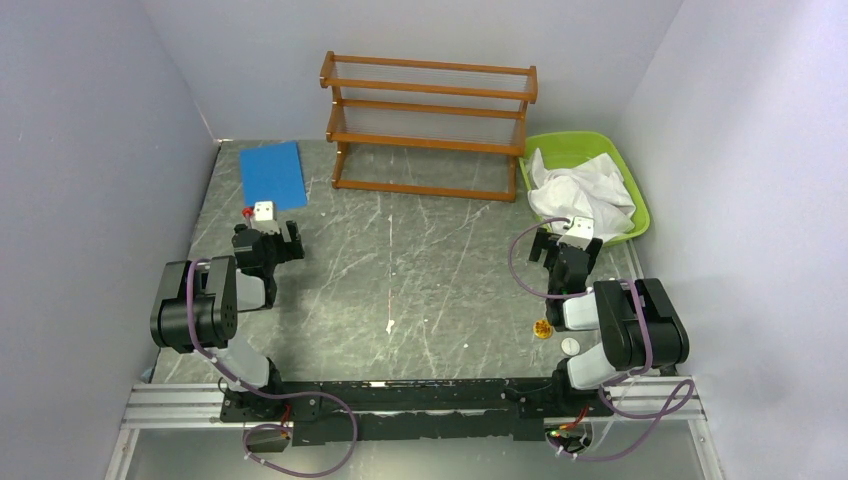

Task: Pin the brooch onto the clothing
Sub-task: Adjust the distractor at the corner of the board, then move the distractor to the center of the board.

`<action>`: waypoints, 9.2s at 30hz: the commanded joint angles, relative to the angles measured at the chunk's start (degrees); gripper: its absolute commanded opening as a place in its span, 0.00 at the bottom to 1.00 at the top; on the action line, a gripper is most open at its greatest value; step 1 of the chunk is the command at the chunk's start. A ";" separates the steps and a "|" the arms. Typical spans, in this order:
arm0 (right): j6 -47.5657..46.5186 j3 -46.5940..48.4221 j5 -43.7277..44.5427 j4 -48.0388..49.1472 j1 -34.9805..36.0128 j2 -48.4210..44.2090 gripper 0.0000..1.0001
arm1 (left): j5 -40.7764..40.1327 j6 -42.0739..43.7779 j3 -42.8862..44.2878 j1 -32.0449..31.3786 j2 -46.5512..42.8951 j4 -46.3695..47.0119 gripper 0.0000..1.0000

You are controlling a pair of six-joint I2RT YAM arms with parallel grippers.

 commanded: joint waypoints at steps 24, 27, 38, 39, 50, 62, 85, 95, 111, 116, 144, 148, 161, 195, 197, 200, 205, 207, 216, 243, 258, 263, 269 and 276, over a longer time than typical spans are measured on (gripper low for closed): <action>20.61 15.77 -3.55 -51.39 0.10 -42.43 1.00 | -0.58 -31.82 42.21 -0.13 -22.89 -93.23 0.95; 19.42 15.64 -5.49 -51.28 0.11 -42.78 1.00 | 6.46 -29.03 46.20 0.17 -21.67 -92.78 0.95; 24.93 20.39 -6.26 -59.28 -0.07 -38.18 1.00 | 28.54 -28.71 50.54 0.55 -18.49 -72.27 0.95; 25.47 20.68 -6.22 -60.09 0.05 -37.87 1.00 | 29.66 -29.26 51.39 0.97 -16.96 -72.16 0.95; 25.34 17.48 -12.59 -66.12 -0.07 -40.81 1.00 | 18.69 -39.76 50.05 3.11 -2.70 -66.77 0.89; 23.63 18.65 -21.11 -57.22 -0.06 -35.83 1.00 | 17.15 -31.38 68.06 0.08 11.40 -73.93 0.79; 22.79 20.30 -27.07 -58.39 -0.01 -26.39 1.00 | 8.96 -24.52 105.12 -3.86 49.76 -78.92 0.55; 22.85 20.62 -27.73 -58.71 -0.06 -25.05 0.99 | 3.23 -24.42 104.02 -4.28 50.67 -78.55 0.57; 21.99 34.55 -29.02 -60.70 -0.48 -13.46 1.00 | -5.77 -27.81 94.08 1.97 44.41 -83.58 0.66; 24.29 43.12 -33.26 -57.74 -2.54 -4.60 0.99 | 3.54 -26.11 90.16 2.14 40.35 -79.92 0.70; 28.71 55.05 -43.06 -45.67 -5.80 1.36 0.87 | 16.68 -27.50 62.98 1.55 2.63 -73.15 0.81; 28.96 56.85 -40.85 -45.35 -5.84 2.81 0.84 | 16.87 -27.32 62.26 1.53 2.50 -73.44 0.81; 27.89 77.85 -42.83 -53.21 -6.19 25.82 0.75 | 15.89 -26.03 62.64 1.58 1.62 -74.62 0.80; 25.27 113.96 -62.38 -60.88 5.53 53.83 0.63 | 12.23 -25.04 61.29 1.59 -4.16 -73.88 0.80; 27.73 113.15 -61.73 -57.73 5.73 53.90 0.65 | 11.82 -24.84 61.52 1.61 -4.00 -74.21 0.79; 31.52 112.66 -61.37 -54.31 5.80 54.53 0.65 | 11.67 -24.66 61.57 1.61 -4.01 -74.24 0.79; 33.32 112.98 -61.51 -52.39 5.89 55.36 0.67 | 11.40 -24.85 61.27 1.70 -3.98 -74.05 0.79; 32.45 111.03 -60.26 -52.64 5.74 53.56 0.72 | 11.40 -24.83 61.22 2.02 -3.79 -73.99 0.79; 32.95 94.67 -57.29 -49.50 5.57 41.13 0.81 | 12.64 -25.58 60.91 2.60 -3.04 -73.32 0.79; 32.01 107.58 -44.96 -62.80 9.78 48.60 0.36 | 12.29 -25.60 61.17 2.99 -1.96 -73.63 0.79; 29.00 115.47 -44.62 -65.36 7.92 50.67 0.40 | 12.83 -25.49 61.57 3.53 -1.05 -73.85 0.79; 23.39 96.45 -40.35 -61.80 7.74 34.68 0.66 | 13.48 -25.58 61.17 3.48 -1.21 -73.39 0.80; 23.31 75.24 -41.57 -54.70 8.90 18.77 0.55 | 15.66 -26.53 61.17 3.52 -0.64 -72.99 0.79; 23.56 72.12 -42.83 -55.18 14.33 19.85 0.24 | 15.14 -26.37 60.60 3.47 -1.20 -72.56 0.79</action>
